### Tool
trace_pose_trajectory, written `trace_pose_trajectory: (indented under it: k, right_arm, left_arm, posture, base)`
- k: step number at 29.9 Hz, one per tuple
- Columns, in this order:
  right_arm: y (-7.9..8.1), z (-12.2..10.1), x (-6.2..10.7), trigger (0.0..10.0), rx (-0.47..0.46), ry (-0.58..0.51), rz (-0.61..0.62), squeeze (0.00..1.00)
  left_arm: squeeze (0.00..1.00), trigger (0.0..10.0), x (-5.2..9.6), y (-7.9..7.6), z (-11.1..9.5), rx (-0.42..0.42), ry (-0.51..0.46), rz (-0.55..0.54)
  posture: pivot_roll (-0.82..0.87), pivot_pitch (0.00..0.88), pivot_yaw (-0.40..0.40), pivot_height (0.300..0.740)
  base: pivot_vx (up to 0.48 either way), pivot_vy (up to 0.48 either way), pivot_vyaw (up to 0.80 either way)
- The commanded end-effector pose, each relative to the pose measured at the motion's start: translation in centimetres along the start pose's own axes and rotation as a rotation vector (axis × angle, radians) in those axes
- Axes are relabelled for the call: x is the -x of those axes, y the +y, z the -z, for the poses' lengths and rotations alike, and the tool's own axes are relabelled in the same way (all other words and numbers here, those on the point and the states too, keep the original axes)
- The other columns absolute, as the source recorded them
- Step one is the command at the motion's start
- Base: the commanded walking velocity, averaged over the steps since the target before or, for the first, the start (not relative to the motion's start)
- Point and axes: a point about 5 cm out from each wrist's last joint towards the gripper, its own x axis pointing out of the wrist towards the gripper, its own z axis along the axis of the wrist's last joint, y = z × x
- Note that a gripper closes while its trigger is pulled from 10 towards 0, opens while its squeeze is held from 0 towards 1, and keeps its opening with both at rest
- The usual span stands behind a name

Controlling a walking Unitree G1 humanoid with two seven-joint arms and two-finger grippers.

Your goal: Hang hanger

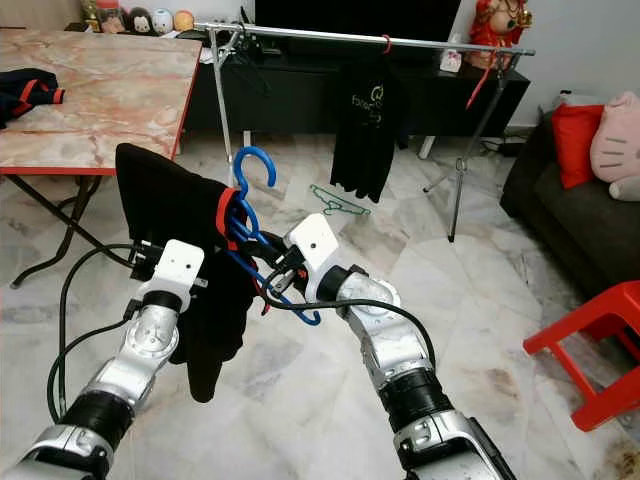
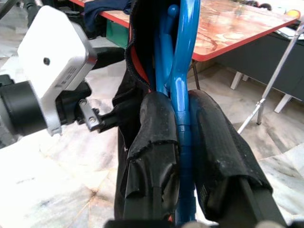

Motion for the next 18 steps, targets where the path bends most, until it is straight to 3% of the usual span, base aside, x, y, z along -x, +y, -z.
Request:
trace_pose_trajectory:
  k: [1,8,9,10,11,12,18]
  right_arm:
    - [0.0,-1.1,0.1,0.0,0.011,-0.047,-0.006,0.00]
    - [0.4,-1.0,0.1,0.0,0.003,-0.045,-0.025,0.00]
    - [0.5,-0.9,0.1,0.0,0.002,-0.042,-0.028,0.00]
    - [0.5,-0.9,0.1,0.0,0.002,-0.041,-0.029,0.00]
    - [0.5,-0.9,0.1,0.0,0.002,-0.041,-0.029,0.00]
    - [0.5,-0.9,0.1,0.0,0.002,-0.036,-0.029,0.00]
    - [0.5,-0.7,0.2,0.0,0.000,-0.029,-0.024,0.00]
  left_arm:
    - [0.00,10.0,-0.2,-0.3,-0.3,-0.027,-0.007,-0.007]
    - [0.00,10.0,-0.6,1.0,-0.1,-0.044,0.018,-0.146]
    - [0.00,9.6,-0.7,1.3,-0.2,-0.045,0.012,-0.166]
    - [0.00,7.0,-0.7,1.3,-0.2,-0.044,0.010,-0.168]
    - [0.00,7.0,-0.7,1.3,-0.2,-0.044,0.010,-0.168]
    - [0.00,0.1,-0.7,1.3,-0.2,-0.043,0.009,-0.169]
    - [0.00,0.0,-0.6,1.2,-0.2,-0.041,0.006,-0.163]
  posture:
    - [-0.01,0.000,-0.139,0.740]
    - [-0.02,0.000,-0.142,0.740]
    - [-0.02,0.000,-0.142,0.740]
    - [-0.01,0.000,-0.145,0.740]
    - [-0.01,0.000,-0.145,0.740]
    - [-0.01,0.000,-0.144,0.740]
    - [-0.01,0.000,-0.143,0.740]
  base:
    - [0.000,0.000,0.00]
    - [0.000,0.000,0.00]
    - [0.000,0.000,0.00]
    - [0.000,0.000,0.00]
    - [0.000,0.000,0.00]
    - [0.000,0.000,0.00]
    - [0.000,0.000,0.00]
